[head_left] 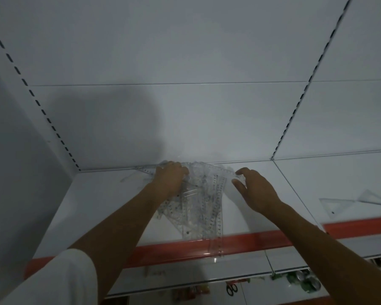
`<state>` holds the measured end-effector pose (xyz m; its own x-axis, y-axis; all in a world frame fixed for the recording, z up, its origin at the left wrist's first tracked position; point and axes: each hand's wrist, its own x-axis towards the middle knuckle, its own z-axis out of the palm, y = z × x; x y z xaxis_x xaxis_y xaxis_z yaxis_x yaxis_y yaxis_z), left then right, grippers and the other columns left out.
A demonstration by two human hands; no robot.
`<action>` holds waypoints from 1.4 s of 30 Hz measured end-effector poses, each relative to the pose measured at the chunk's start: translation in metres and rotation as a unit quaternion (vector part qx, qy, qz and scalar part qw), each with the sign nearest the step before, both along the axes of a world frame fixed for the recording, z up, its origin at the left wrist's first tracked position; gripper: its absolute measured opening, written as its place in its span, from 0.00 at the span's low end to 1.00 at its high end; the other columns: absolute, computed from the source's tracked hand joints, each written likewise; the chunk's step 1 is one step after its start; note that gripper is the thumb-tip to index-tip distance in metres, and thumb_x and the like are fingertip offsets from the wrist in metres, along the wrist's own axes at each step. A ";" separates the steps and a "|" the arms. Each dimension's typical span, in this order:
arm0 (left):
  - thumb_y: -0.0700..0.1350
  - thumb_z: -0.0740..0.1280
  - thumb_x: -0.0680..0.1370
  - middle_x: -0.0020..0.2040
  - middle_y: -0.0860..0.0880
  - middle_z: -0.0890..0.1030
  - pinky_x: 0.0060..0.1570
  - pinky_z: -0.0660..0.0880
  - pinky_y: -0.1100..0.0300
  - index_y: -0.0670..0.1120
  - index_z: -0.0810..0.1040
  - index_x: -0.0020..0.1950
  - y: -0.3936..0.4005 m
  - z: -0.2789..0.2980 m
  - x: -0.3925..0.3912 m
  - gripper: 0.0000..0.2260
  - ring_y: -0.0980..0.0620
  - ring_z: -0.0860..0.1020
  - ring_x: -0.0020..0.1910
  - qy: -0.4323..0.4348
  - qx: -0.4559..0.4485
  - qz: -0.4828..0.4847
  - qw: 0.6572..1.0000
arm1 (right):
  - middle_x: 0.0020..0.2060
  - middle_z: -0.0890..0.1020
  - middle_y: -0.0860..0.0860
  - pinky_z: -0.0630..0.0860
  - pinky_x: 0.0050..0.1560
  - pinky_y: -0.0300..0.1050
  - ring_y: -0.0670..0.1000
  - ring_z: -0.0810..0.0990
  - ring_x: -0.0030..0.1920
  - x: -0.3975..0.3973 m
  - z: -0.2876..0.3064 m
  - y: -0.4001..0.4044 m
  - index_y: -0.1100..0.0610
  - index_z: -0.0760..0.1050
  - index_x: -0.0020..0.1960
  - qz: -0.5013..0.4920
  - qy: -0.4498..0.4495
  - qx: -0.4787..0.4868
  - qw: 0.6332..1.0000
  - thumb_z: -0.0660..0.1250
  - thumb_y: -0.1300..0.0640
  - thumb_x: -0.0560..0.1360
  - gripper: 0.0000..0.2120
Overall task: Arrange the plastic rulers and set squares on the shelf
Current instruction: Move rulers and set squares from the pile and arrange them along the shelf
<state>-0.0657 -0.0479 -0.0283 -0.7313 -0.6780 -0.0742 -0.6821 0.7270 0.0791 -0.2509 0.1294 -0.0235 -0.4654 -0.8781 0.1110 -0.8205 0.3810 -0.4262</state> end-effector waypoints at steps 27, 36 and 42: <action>0.43 0.61 0.80 0.61 0.41 0.73 0.57 0.73 0.54 0.40 0.72 0.68 0.077 0.032 -0.067 0.18 0.44 0.77 0.54 0.273 0.028 -0.042 0.961 | 0.53 0.78 0.55 0.69 0.51 0.45 0.54 0.79 0.51 -0.062 0.012 0.060 0.59 0.74 0.61 -0.017 0.061 -0.096 0.993 0.66 0.51 0.77 0.16; 0.44 0.60 0.81 0.60 0.40 0.72 0.57 0.71 0.53 0.39 0.71 0.69 0.137 0.043 -0.159 0.17 0.43 0.77 0.51 0.265 0.095 -0.212 0.936 | 0.55 0.77 0.52 0.74 0.52 0.43 0.50 0.78 0.54 -0.079 0.029 0.167 0.53 0.68 0.69 -0.175 0.067 -0.069 0.980 0.62 0.50 0.79 0.20; 0.46 0.58 0.82 0.63 0.43 0.71 0.58 0.70 0.57 0.41 0.69 0.71 0.232 0.041 -0.226 0.18 0.46 0.76 0.56 0.244 0.128 -0.329 0.903 | 0.61 0.76 0.50 0.77 0.56 0.52 0.52 0.78 0.56 -0.093 0.033 0.275 0.50 0.69 0.68 -0.309 0.099 -0.052 0.944 0.62 0.47 0.79 0.19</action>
<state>-0.2914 0.1842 0.0126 -0.9578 -0.0905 0.2727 0.0526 0.8778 0.4761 -0.3439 0.4049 0.0099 -0.8461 -0.4255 0.3212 -0.5234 0.7773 -0.3491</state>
